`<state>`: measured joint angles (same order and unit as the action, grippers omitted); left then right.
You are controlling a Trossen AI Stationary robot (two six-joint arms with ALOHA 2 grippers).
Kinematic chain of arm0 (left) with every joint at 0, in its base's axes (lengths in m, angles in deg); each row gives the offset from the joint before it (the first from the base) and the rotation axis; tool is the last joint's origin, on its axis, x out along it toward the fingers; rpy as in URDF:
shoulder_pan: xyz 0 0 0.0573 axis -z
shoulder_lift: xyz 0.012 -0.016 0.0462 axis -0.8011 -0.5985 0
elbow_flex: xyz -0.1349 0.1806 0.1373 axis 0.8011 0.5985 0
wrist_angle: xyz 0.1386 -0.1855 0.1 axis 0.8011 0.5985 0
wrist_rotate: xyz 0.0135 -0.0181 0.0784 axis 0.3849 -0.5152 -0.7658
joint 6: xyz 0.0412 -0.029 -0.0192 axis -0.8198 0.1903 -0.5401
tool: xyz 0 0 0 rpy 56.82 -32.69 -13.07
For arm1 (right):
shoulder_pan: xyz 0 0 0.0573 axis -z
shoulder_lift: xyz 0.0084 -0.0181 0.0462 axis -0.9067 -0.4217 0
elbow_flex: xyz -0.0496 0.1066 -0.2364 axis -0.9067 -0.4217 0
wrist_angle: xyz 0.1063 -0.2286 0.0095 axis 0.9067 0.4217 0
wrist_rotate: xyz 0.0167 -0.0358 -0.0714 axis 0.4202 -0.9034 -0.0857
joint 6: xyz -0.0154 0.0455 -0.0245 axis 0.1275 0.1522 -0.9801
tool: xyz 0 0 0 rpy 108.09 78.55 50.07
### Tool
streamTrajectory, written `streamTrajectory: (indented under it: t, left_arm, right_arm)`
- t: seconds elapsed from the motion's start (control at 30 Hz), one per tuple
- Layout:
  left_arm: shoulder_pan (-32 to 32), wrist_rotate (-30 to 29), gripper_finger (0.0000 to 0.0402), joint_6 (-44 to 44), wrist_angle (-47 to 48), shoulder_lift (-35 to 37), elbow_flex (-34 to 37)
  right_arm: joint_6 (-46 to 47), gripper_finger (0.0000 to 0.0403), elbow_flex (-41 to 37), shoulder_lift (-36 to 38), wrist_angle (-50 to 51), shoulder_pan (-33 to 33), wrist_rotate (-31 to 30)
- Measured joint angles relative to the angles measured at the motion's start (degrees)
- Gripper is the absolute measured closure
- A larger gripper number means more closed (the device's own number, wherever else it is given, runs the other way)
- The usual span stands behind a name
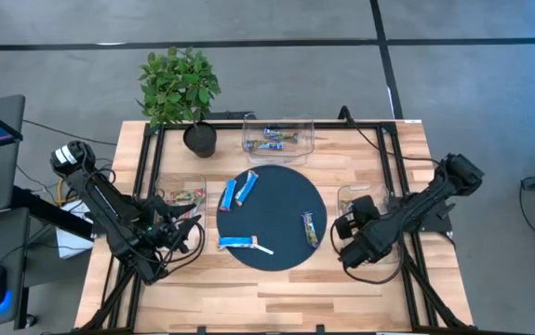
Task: Pick and place Granola Bars by type
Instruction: Put the top right orange granola bar into the right transparent bin, then put the blue granola bar into the top transparent bin
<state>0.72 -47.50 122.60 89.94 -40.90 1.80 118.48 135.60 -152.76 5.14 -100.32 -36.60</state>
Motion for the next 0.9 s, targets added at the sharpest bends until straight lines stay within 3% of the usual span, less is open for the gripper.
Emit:
streamTrajectory:
  t: [0.27,0.6,0.73,0.9]
  left_arm:
    - [0.0,0.0,0.0223,0.0,0.0,0.0,0.0]
    - [0.0,0.0,0.0223,0.0,0.0,0.0,0.0]
    - [0.0,0.0,0.0223,0.0,0.0,0.0,0.0]
    - [0.0,-1.1,0.0223,0.0,0.0,0.0,0.0]
  right_arm:
    - [-1.0,0.0387,0.0,-0.1,0.0,0.8,-0.7]
    - [-2.4,0.0278,0.0,-0.1,0.3,0.9,-1.7]
    - [-8.1,0.0251,1.5,-0.1,-3.6,0.3,-8.7]
    - [-23.5,0.0237,3.8,-0.1,-14.9,1.1,-18.3]
